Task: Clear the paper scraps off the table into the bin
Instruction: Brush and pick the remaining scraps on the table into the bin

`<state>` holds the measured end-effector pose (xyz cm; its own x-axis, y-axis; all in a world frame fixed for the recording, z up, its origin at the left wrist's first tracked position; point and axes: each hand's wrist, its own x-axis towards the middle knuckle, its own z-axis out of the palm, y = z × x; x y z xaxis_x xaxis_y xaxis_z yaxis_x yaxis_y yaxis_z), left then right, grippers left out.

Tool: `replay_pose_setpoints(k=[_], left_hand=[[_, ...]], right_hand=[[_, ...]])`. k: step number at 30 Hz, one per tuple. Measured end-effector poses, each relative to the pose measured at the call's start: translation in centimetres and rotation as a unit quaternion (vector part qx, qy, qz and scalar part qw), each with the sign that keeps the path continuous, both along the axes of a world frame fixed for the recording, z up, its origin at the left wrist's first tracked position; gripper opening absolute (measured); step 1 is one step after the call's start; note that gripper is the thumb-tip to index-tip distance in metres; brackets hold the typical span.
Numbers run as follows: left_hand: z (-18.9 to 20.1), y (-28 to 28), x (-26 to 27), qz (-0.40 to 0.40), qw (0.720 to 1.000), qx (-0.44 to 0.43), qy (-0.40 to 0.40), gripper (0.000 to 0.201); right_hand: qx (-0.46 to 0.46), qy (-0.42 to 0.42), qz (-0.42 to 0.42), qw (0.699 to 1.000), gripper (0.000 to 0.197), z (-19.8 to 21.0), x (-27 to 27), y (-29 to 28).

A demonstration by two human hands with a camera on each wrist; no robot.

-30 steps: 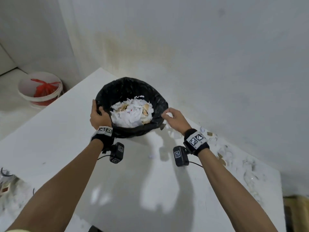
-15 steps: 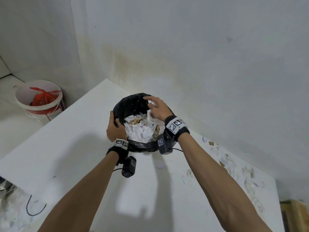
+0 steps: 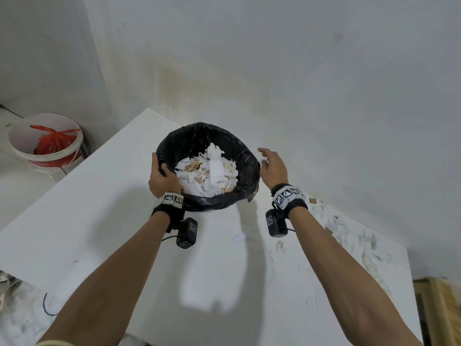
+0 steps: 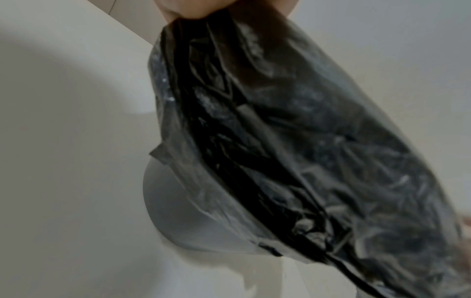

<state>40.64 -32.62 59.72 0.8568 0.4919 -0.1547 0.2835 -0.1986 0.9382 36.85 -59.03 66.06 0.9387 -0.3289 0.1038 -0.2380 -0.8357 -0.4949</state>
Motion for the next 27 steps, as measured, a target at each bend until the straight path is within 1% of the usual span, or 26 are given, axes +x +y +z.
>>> replay_pose_setpoints(k=[2,4,7,11,15,18,21,23,25,27], left_hand=[[0.1,-0.4,0.4,0.012,1.000,0.018,-0.001,0.043],[0.1,-0.8,0.9,0.027,0.999,0.027,0.007,0.043],[-0.2,-1.4,1.2,0.054,0.998,0.026,-0.003,0.043],[-0.8,-2.3,1.2,0.098,0.995,0.019,-0.020,0.042],[-1.5,-2.7,1.4,0.149,0.988,0.025,-0.023,0.041],[-1.9,-3.0,1.4,0.171,0.984,0.033,-0.030,0.041],[-2.2,-3.2,1.4,0.188,0.981,0.034,-0.027,0.040],[-2.4,-3.2,1.5,0.190,0.980,0.042,-0.028,0.040],[-2.6,-3.2,1.5,0.192,0.980,0.053,-0.031,0.040],[-2.7,-3.2,1.5,0.194,0.979,0.057,-0.027,0.040]], right_hand=[[0.004,0.035,-0.046,0.998,0.045,-2.2,-1.6,-3.0],[0.002,0.110,-0.057,0.992,0.048,-5.2,-2.9,-5.5],[-0.001,0.202,-0.033,0.979,0.054,-9.5,-3.9,-7.9],[0.004,0.259,-0.002,0.966,0.064,-14.0,-3.3,-9.8],[0.012,0.275,0.031,0.961,0.075,-17.4,-0.9,-11.2],[0.006,0.270,0.066,0.960,0.077,-19.5,1.4,-11.9],[0.016,0.281,0.076,0.956,0.078,-21.4,2.8,-12.2],[0.012,0.286,0.082,0.955,0.076,-22.2,3.1,-11.9],[0.006,0.274,0.095,0.957,0.072,-22.5,2.6,-10.8],[0.000,0.269,0.137,0.953,0.070,-22.6,1.0,-9.1]])
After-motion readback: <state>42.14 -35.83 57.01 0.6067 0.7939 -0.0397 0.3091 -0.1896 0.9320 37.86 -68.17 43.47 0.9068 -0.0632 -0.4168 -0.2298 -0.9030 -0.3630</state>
